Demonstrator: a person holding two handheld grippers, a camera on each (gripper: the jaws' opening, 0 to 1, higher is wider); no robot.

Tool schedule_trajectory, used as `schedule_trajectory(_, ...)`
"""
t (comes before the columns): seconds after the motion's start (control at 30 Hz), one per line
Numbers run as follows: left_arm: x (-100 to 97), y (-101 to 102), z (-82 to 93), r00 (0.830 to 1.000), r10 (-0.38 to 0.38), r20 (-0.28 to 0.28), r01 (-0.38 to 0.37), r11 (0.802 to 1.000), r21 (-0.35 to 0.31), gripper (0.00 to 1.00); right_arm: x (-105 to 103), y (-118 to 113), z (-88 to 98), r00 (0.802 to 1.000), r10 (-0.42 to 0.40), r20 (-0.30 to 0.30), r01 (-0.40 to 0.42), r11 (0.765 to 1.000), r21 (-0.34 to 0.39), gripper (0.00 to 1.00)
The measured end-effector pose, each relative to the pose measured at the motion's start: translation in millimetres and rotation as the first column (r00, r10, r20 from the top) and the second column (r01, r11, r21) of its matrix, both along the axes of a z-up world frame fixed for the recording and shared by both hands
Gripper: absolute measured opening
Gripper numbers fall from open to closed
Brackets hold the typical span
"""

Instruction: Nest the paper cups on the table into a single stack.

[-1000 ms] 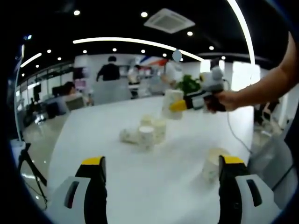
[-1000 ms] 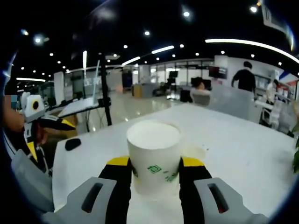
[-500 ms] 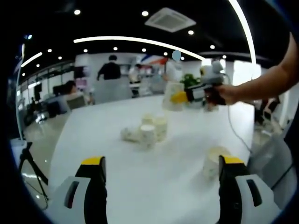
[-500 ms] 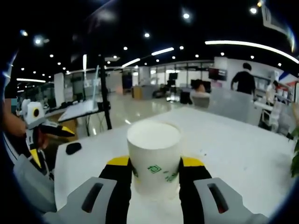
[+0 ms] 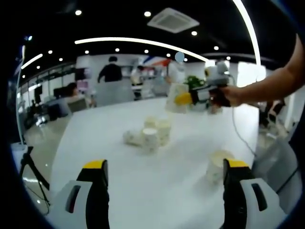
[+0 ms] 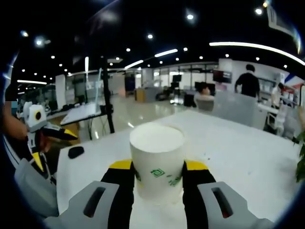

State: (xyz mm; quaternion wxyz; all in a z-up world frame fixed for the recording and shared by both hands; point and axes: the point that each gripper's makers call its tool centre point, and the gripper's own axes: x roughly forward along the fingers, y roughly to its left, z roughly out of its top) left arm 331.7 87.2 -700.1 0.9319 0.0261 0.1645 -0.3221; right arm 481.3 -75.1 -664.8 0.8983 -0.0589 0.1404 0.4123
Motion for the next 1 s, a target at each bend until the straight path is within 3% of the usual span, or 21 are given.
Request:
schedule_trajectory(0.6, -0.1, -9.3, 11.7, 1.000, -0.021, 0.016, 0.021, 1.000, 0.004, 0.98, -26.4, 3.4, 3.7, 0.999, 0.044, -0.001, -0.044, 0.999, 0.008, 0.36)
schedule_trajectory(1.0, 4.5, -16.2, 25.8, 0.999, -0.019, 0.037, 0.020, 0.999, -0.029, 0.98, -44.8, 2.9, 4.8, 0.998, 0.069, 0.008, -0.069, 0.998, -0.005, 0.36)
